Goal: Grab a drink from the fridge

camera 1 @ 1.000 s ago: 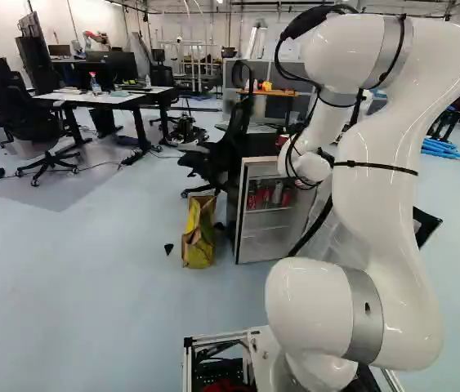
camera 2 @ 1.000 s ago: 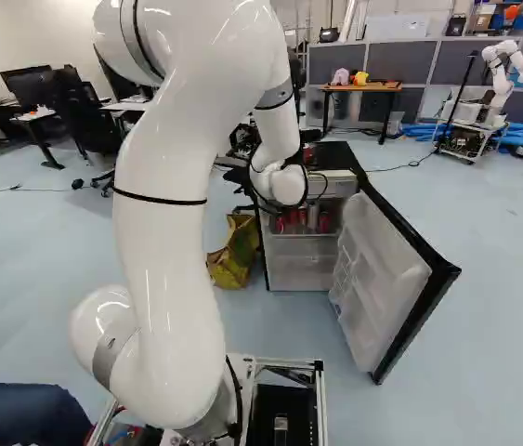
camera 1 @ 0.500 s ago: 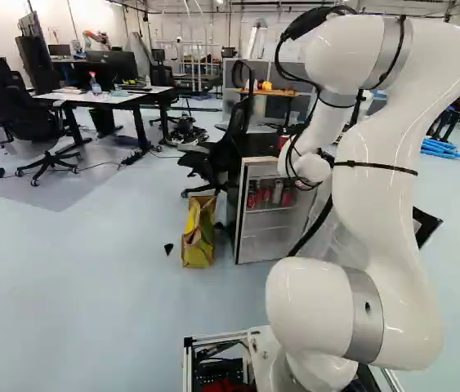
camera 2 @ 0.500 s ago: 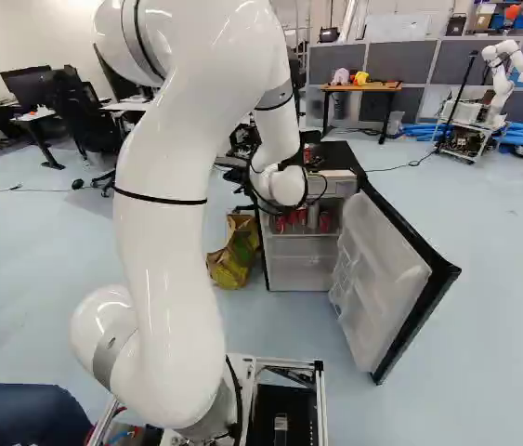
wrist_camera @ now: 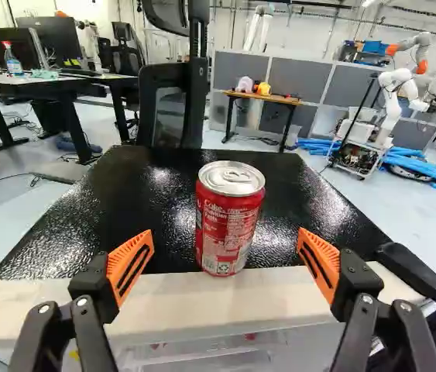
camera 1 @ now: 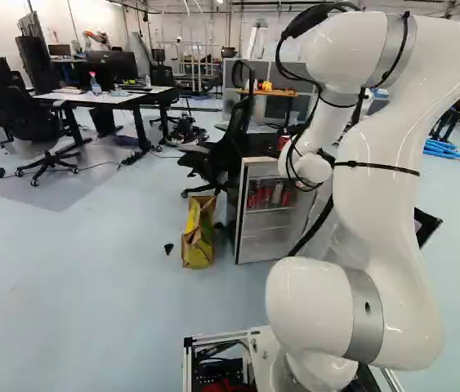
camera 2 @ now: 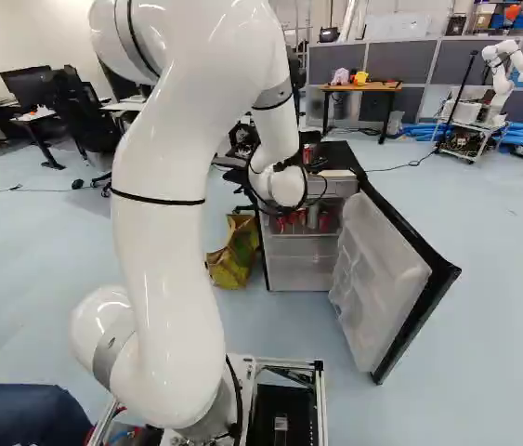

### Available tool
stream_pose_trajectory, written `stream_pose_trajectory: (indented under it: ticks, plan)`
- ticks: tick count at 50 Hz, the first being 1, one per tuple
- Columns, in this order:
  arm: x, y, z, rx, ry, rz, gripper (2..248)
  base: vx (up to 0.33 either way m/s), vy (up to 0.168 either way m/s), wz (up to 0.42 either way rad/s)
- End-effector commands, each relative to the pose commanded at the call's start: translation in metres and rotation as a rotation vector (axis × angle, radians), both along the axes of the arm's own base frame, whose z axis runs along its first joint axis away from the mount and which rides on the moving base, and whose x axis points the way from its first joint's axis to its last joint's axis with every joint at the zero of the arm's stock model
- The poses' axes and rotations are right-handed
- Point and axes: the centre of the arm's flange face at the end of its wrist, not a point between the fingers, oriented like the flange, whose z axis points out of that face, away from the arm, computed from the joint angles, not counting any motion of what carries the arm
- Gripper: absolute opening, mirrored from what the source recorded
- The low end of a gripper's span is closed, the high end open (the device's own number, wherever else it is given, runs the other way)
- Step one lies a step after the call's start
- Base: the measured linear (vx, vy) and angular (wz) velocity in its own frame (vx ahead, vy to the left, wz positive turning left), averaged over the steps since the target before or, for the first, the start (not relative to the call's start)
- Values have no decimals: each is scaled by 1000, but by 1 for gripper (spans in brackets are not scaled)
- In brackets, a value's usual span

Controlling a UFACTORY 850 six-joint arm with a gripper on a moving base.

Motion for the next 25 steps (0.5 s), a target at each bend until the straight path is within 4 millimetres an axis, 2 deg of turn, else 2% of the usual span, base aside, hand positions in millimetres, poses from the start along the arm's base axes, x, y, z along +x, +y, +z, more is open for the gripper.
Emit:
stream_pose_trajectory:
  ticks: [25]
  plan:
    - [-46, 5, 6, 11, 27, -25, 247, 0, 0, 0]
